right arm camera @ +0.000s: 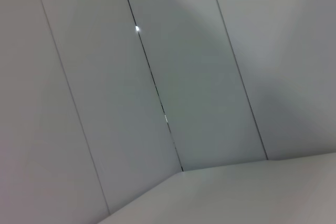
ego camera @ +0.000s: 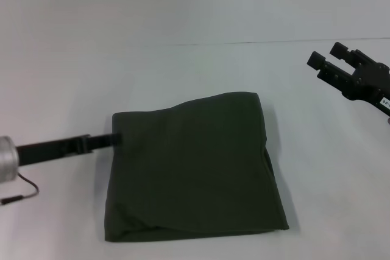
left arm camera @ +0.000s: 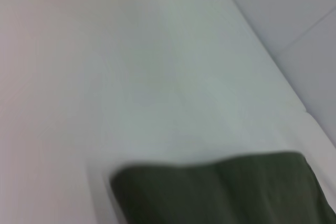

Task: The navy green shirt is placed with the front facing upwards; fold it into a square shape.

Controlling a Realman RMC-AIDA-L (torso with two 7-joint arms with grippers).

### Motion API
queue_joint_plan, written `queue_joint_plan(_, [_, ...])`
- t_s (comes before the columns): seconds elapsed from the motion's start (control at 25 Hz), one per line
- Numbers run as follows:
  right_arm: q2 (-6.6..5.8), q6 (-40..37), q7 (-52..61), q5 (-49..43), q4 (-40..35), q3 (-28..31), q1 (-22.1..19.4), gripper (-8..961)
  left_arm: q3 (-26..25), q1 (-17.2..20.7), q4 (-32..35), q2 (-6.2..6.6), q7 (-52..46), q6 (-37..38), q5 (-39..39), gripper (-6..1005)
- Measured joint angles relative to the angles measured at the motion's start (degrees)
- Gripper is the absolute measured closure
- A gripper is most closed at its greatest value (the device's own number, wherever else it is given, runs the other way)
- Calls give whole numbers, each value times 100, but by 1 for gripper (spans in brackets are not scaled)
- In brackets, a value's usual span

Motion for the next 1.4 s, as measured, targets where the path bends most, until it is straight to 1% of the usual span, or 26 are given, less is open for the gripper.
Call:
queue_joint_plan(0.04, [-5, 5, -13, -1, -4, -25, -8, 155, -103, 6, 81, 11, 170, 9, -2, 632])
queue_joint_plan(0.08, [-12, 15, -27, -8, -11, -55, -13, 155, -249, 11, 221, 34, 537, 39, -51, 600])
queue_joint_plan(0.16, [-32, 25, -44, -66, -44, -136, -21, 154, -351, 1, 330, 68, 972, 97, -203, 508])
queue_joint_plan(0.24, [-40, -1, -50, -251, -145, -205, -21, 139, -459, -42, 402, 124, 1620, 290, -524, 417])
queue_joint_plan(0.28, [-32, -19, -50, -366, -213, -235, -17, 125, -502, -70, 413, 152, 1825, 371, -618, 371])
queue_joint_plan(0.36, [0, -111, -69, -640, -368, -375, 5, 97, -594, -174, 417, 240, 2338, 641, -785, 329])
queue_joint_plan(0.4, [11, -173, -106, -747, -420, -494, 20, 82, -612, -212, 415, 277, 2482, 745, -798, 308])
queue_joint_plan(0.52, [18, -431, -396, -884, -451, -1035, 56, 40, -642, -341, 361, 445, 3130, 1301, -768, 245])
queue_joint_plan(0.56, [28, -584, -656, -890, -452, -1460, 66, 26, -644, -354, 338, 473, 3328, 1496, -760, 224])
queue_joint_plan(0.6, [28, -584, -656, -890, -452, -1460, 66, 27, -646, -361, 327, 502, 3552, 1766, -752, 203])
queue_joint_plan(0.72, [52, -688, -967, -881, -419, -2060, 98, 29, -651, -320, 319, 538, 3959, 2385, -713, 140])
queue_joint_plan(0.76, [60, -690, -1017, -871, -392, -2208, 117, 29, -652, -275, 316, 544, 4090, 2655, -671, 93])
queue_joint_plan(0.8, [69, -692, -1068, -859, -343, -2401, 153, 30, -654, -247, 317, 543, 4145, 2747, -651, 47])
queue_joint_plan(0.84, [77, -691, -1118, -851, -292, -2564, 190, 30, -658, -187, 323, 524, 4268, 2949, -588, 47])
queue_joint_plan(0.92, [91, -693, -1199, -847, -176, -2833, 262, 31, -661, -83, 330, 484, 4386, 3066, -499, 48])
queue_joint_plan(1.04, [99, -715, -1280, -837, -31, -3071, 327, 33, -675, 189, 336, 363, 4557, 3166, -354, 48])
queue_joint_plan(1.24, [111, -809, -1349, -831, 112, -3215, 368, 34, -849, 454, 347, 251, 4780, 3258, -270, 49])
queue_joint_plan(1.4, [115, -842, -1360, -817, 188, -3244, 389, 34, -930, 555, 336, 224, 4869, 3266, -237, 49])
